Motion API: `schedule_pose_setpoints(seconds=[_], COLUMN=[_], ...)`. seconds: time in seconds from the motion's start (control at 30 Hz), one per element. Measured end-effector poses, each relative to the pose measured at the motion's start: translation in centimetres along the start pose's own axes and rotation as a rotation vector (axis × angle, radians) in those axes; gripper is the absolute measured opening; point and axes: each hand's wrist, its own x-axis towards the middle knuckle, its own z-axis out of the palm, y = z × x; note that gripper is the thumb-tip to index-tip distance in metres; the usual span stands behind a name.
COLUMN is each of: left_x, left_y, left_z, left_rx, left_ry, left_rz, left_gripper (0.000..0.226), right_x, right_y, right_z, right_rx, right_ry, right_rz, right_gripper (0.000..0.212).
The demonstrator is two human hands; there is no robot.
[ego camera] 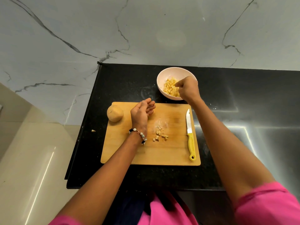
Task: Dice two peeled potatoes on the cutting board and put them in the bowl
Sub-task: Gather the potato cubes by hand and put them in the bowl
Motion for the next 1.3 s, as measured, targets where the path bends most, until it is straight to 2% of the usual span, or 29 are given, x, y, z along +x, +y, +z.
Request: schedule_pose_setpoints(seconds=[0.13,0.27,0.4,0.43,0.47,0.53,0.6,0.7,0.8,0.87,1.03,1.17,1.3], left_x=[0.1,0.0,-0.4,-0.4,-0.5,-0.8,-1.3,-1.8,-2.0,-2.1,-2.0,-2.3,-2.5], left_y=[-0.4,-0.1,0.1,0.2,0.2,0.4,0.6,0.6,0.2,-0.2,-1.0,-0.7,-1.0], left_z=[-0.4,-0.7,-1.5,-1.9,-2.3,-3.0,-3.5,-4.0,-4.3,-4.3,-4.6,-5.0,-5.2], left_rx=[0.075,0.202,0.366,0.445,0.535,0.712,0.896,1.192,1.351,1.338,1.279,1.072,0.869], left_ry=[0.039,0.071,0.018,-0.013,-0.055,-0.170,-0.311,-0.498,-0.579,-0.573,-0.429,-0.346,-0.199], left_rz=[-0.009,0.016,0.089,0.117,0.147,0.201,0.223,0.242,0.261,0.298,0.455,0.368,0.294], left_gripper=[0.024,0.020,0.018,0.019,0.020,0.023,0.031,0.058,0.079,0.079,0.044,0.029,0.030], right_x=[0.2,0.6,-1.5,-2.7,-4.0,-6.8,-9.3,-11.4,-12.7,-13.3,-14.1,-14.5,-16.4], right_y=[0.1,0.7,0.5,0.3,0.2,0.1,0.4,1.4,2.1,2.0,1.9,3.0,3.2], right_z=[0.3,0.5,-0.1,-0.2,-0.2,0.2,1.3,3.1,4.5,5.0,5.1,5.4,7.8], right_rx=[-0.075,-0.221,0.007,0.076,0.120,0.128,0.033,-0.114,-0.147,-0.155,0.014,-0.028,-0.166], right_ry=[0.200,0.122,0.254,0.245,0.183,-0.061,-0.269,-0.370,-0.352,-0.325,-0.271,-0.212,-0.276], right_rz=[-0.131,-0.216,-0.188,-0.175,-0.171,-0.136,-0.064,0.001,0.022,-0.023,-0.147,-0.203,-0.411], right_gripper=[0.022,0.022,0.018,0.017,0.016,0.016,0.024,0.045,0.057,0.053,0.043,0.045,0.054])
